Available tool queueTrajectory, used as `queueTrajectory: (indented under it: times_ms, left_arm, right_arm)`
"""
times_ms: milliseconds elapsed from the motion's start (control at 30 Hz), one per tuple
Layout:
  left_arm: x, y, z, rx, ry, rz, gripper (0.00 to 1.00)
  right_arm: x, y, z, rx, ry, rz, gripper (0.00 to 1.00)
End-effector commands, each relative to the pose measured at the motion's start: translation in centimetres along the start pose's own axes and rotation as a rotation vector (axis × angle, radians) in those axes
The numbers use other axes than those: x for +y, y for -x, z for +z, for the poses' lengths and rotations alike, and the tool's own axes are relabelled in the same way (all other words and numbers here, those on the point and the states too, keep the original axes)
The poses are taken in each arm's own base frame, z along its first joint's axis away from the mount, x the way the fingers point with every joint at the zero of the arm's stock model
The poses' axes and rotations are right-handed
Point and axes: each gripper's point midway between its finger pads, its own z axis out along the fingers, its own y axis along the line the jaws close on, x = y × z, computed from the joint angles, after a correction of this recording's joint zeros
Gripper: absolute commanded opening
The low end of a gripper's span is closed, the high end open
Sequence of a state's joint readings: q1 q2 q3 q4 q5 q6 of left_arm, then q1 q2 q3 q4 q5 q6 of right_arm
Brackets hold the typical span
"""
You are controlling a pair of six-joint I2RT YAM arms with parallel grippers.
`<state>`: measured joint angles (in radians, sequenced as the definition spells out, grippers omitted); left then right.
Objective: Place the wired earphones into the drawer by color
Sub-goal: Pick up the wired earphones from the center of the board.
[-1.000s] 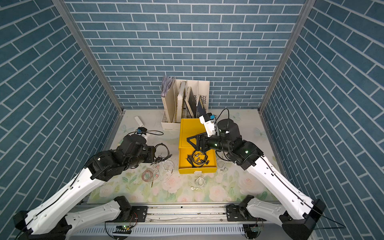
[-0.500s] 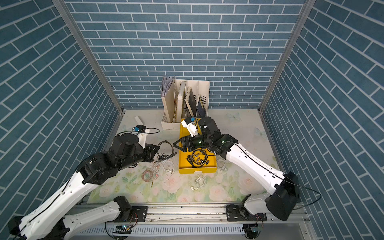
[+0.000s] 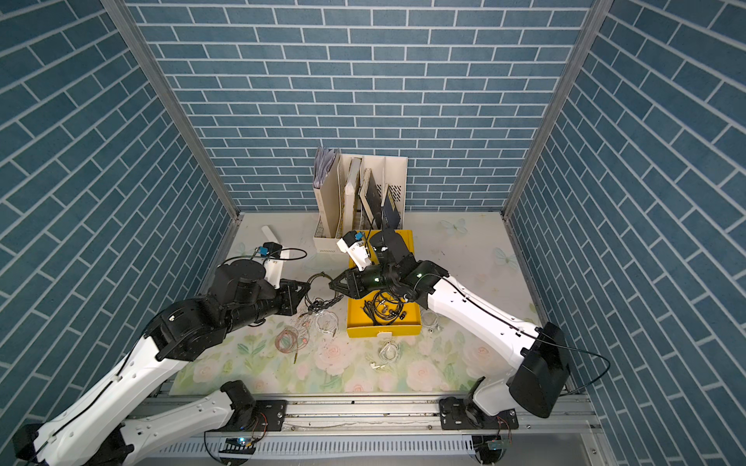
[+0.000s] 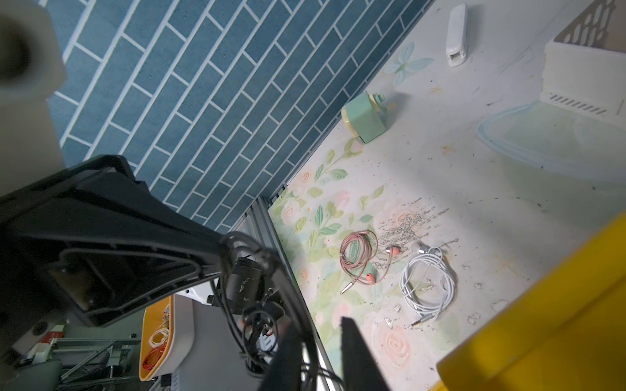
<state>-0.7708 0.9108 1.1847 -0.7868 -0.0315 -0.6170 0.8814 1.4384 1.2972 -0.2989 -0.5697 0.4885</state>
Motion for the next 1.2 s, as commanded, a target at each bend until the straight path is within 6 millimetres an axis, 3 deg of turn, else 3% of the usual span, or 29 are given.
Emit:
queueTrajectory:
  times_ms: [0, 100, 333, 433, 533, 633, 767, 900, 1167]
  left_arm:
    - [0.1, 0.3, 0.4, -0.015, 0.003, -0.010, 0.00]
    - [-0.1, 0.6, 0.2, -0.034, -0.008, -0.020, 0.00]
    - [-0.4, 1.0, 0.2, -0.043, -0.021, -0.024, 0.00]
    - [-0.2, 1.1, 0.1, -0.054, -0.007, -0.029, 0.12]
    - [0.3, 1.7, -0.5, -0.089, 0.015, -0.043, 0.43]
    - [0.4, 2.4, -1.3, -0.117, 0.020, -0.052, 0.58]
    - [0.8, 3.0, -2.3, -0.158, 0.037, -0.064, 0.58]
    - [1.0, 3.4, -3.1, -0.186, 0.040, -0.069, 0.59]
    - [1.6, 2.7, -2.5, -0.173, 0.059, -0.066, 0.59]
  right_arm:
    - [1.0, 1.2, -0.6, -0.036, 0.008, -0.035, 0.06]
    - [1.1, 1.1, -0.6, -0.035, 0.014, -0.029, 0.00]
    - [2.3, 1.9, -1.4, -0.064, 0.042, -0.035, 0.00]
    - [3.0, 2.4, -2.1, -0.086, 0.053, -0.036, 0.00]
    - [4.3, 3.2, -3.2, -0.118, 0.082, -0.037, 0.00]
    - [5.3, 3.9, -4.6, -0.146, 0.084, -0.040, 0.00]
    - [6.6, 4.2, -6.5, -0.180, 0.107, -0.036, 0.00]
    - [6.7, 4.1, -8.7, -0.200, 0.077, -0.025, 0.00]
    - [6.3, 3.3, -13.3, -0.251, 0.041, 0.005, 0.00]
